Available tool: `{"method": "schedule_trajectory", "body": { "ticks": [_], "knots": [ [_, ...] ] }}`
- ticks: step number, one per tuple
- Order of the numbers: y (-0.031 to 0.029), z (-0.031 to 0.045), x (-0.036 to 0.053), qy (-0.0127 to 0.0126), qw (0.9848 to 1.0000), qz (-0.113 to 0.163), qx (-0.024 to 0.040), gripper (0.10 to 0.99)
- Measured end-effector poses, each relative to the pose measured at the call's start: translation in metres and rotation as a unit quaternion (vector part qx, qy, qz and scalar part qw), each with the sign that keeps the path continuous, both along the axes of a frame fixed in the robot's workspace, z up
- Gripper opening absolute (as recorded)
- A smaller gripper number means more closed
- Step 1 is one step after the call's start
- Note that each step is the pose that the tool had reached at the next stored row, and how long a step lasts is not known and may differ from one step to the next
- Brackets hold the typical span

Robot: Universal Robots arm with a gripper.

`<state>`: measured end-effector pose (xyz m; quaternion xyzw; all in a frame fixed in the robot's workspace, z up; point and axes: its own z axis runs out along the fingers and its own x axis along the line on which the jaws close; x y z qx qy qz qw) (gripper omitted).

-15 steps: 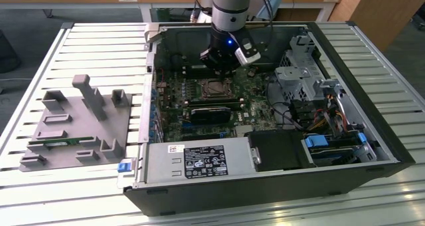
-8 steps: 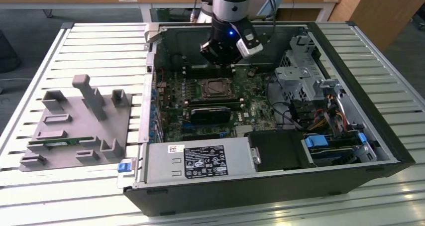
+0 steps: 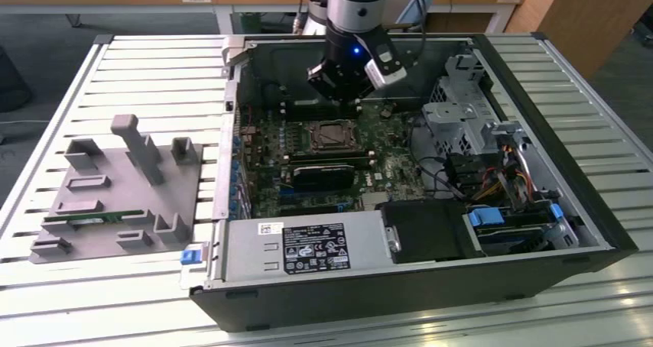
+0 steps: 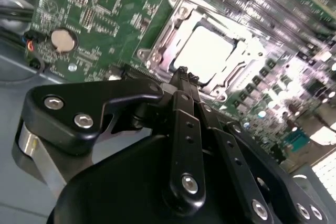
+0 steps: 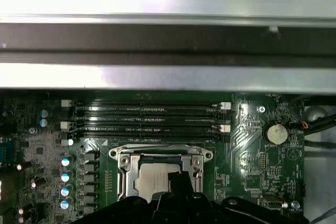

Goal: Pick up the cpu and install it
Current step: 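Install the second cpu locking lever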

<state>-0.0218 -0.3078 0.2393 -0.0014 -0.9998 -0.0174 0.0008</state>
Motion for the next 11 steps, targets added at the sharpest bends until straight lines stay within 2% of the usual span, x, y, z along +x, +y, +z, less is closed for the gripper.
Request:
{"method": "schedule_trajectory", "body": {
  "ticks": [11],
  "knots": [
    [-0.0261, 0.0000, -0.0001, 0.0000, 1.0000, 0.000, 0.0002, 0.106]
  ]
}}
